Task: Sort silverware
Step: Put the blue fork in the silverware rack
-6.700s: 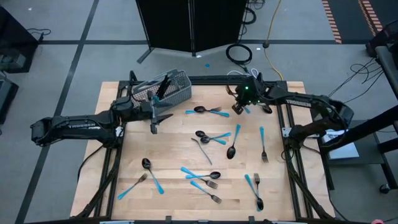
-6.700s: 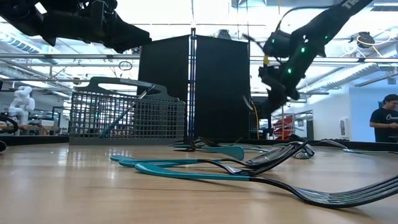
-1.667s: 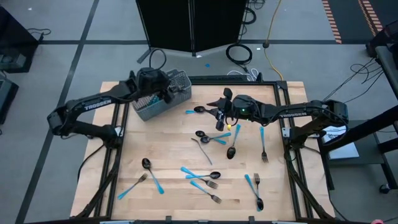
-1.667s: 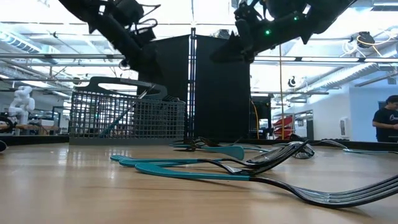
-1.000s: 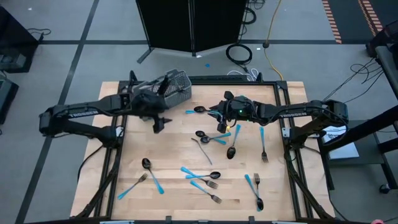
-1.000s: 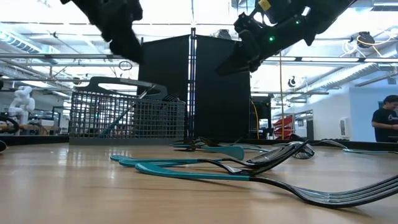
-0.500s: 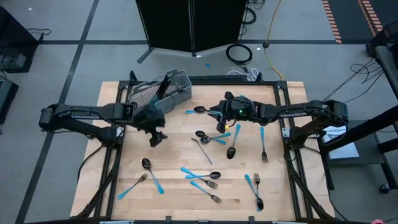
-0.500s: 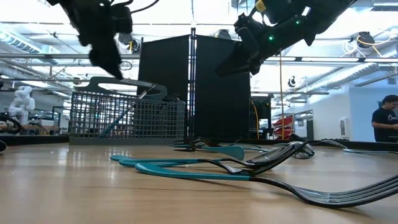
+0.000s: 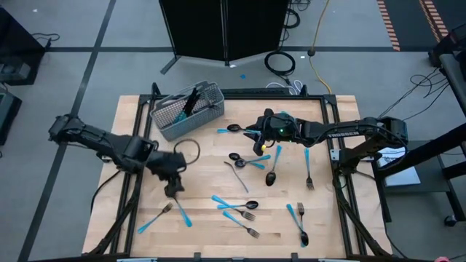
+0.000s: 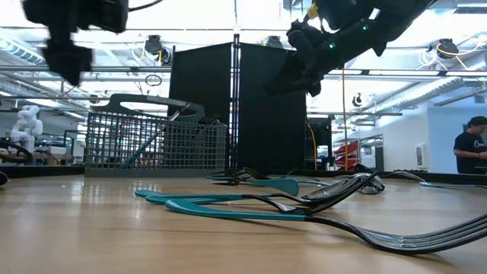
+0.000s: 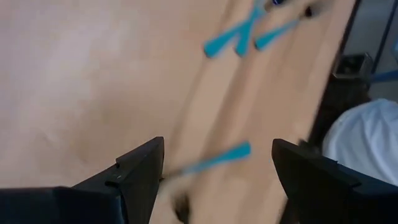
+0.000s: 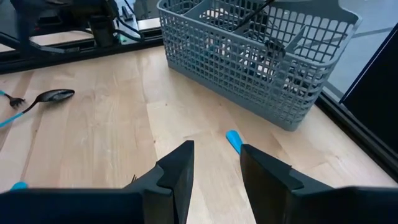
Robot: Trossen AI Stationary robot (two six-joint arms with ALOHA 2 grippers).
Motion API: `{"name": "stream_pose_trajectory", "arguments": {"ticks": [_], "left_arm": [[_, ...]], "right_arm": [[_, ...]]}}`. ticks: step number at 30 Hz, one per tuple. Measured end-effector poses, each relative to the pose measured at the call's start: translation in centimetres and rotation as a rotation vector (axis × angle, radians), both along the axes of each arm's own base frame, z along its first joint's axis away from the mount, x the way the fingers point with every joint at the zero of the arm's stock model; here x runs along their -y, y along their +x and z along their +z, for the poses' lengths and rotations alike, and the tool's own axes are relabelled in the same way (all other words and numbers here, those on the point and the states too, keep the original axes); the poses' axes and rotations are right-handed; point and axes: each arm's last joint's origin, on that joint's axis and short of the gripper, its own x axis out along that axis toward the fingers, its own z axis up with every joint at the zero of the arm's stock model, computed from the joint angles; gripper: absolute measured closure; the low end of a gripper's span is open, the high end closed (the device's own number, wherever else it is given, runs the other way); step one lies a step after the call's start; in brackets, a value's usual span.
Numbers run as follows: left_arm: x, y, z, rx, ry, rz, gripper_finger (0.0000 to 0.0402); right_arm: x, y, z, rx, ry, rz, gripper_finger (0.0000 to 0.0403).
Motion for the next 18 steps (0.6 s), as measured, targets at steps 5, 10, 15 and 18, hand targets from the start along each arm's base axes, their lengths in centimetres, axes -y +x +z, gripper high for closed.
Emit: {"name": "stream_pose_trajectory", "arguments": {"ticks": [5, 10, 15, 18], "left_arm": [[3.1, -0.3, -1.1, -0.108, -0.039, 0.003, 0.0107], [6.0, -0.2, -3.4, -0.256, -0.007, -0.014, 0.0107], [8.3, -0.7, -5.9, -0.416, 0.056, -0.034, 0.0107], [9.5, -1.2, -6.8, -0.494, 0.045, -0.049, 0.0107]], "right_arm": [[-0.5, 0.1, 0.0, 0.003, 0.000, 0.015, 0.0277], [-1.2, 0.3, 0.2, 0.026, -0.004, 0.041, 0.0277], [-2.0, 0.5, 0.5, 0.051, -0.008, 0.066, 0.0277], [-2.4, 0.6, 0.5, 0.058, -0.009, 0.080, 0.0277]]}}
